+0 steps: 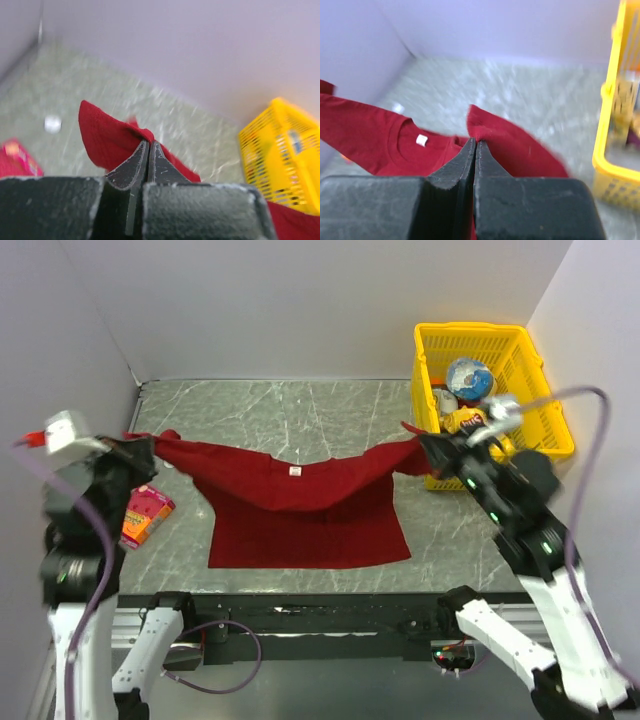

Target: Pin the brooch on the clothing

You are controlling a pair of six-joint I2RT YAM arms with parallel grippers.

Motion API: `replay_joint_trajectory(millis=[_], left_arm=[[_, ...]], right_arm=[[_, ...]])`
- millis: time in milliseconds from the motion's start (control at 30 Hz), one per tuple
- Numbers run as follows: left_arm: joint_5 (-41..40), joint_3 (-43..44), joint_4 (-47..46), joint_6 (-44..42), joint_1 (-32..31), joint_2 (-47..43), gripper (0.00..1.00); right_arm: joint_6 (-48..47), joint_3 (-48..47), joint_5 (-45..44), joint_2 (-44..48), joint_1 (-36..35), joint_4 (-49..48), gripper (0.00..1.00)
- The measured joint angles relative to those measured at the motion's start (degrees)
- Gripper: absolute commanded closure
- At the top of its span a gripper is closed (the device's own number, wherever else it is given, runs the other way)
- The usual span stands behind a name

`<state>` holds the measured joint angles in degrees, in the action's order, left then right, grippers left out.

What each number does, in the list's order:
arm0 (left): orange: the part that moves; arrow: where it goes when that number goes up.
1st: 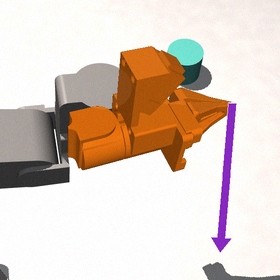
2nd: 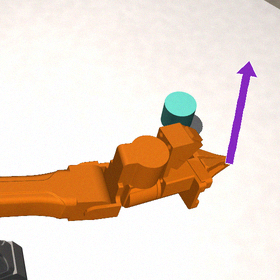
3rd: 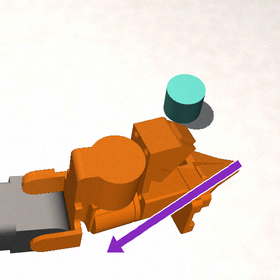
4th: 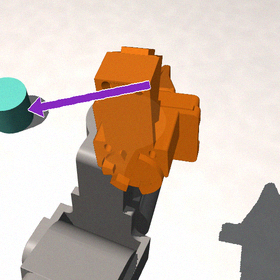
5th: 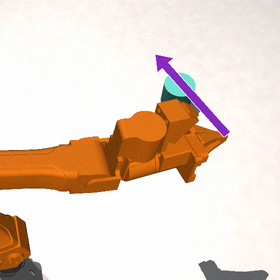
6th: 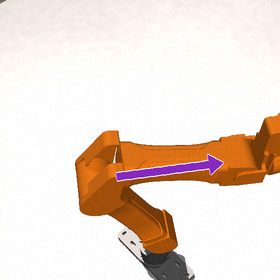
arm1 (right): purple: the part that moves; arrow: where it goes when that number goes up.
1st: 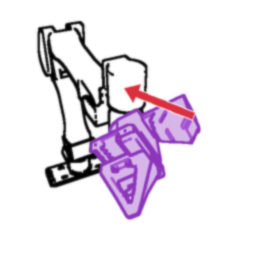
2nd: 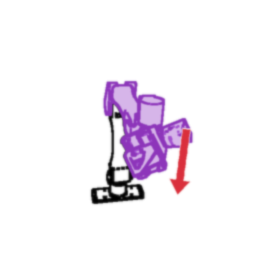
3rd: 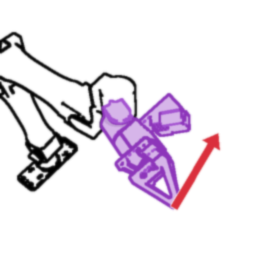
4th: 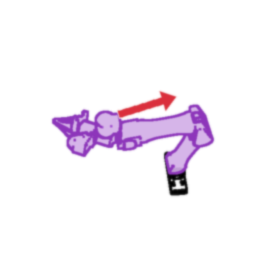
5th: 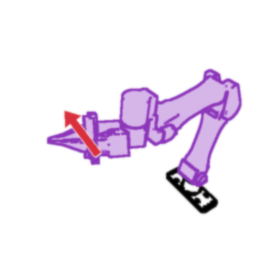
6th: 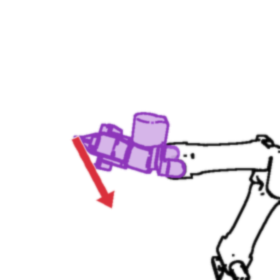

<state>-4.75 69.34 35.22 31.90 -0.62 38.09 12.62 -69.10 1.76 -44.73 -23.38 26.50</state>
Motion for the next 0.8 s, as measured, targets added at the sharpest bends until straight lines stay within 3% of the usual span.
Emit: replay_joint_trajectory(millis=[233,367,600,800], left_arm=[[1.49,16.31,1.95,-3.89,0.00,-8.59,0.99],[2.99,28.74,1.25,-4.28,-0.90,-9.51,0.99],[5.16,32.28,0.79,-3.80,-1.14,-7.04,0.99],[6.27,28.68,-1.20,-2.84,-1.14,1.18,0.99]], right_arm=[[-2.08,-1.09,9.46,13.35,0.00,-2.67,1.00],[-2.03,-3.78,14.97,15.85,0.00,-3.58,1.00],[-1.86,-10.49,14.05,15.65,0.00,-6.43,1.00],[-2.05,-11.13,6.84,12.09,0.00,-11.43,1.00]])
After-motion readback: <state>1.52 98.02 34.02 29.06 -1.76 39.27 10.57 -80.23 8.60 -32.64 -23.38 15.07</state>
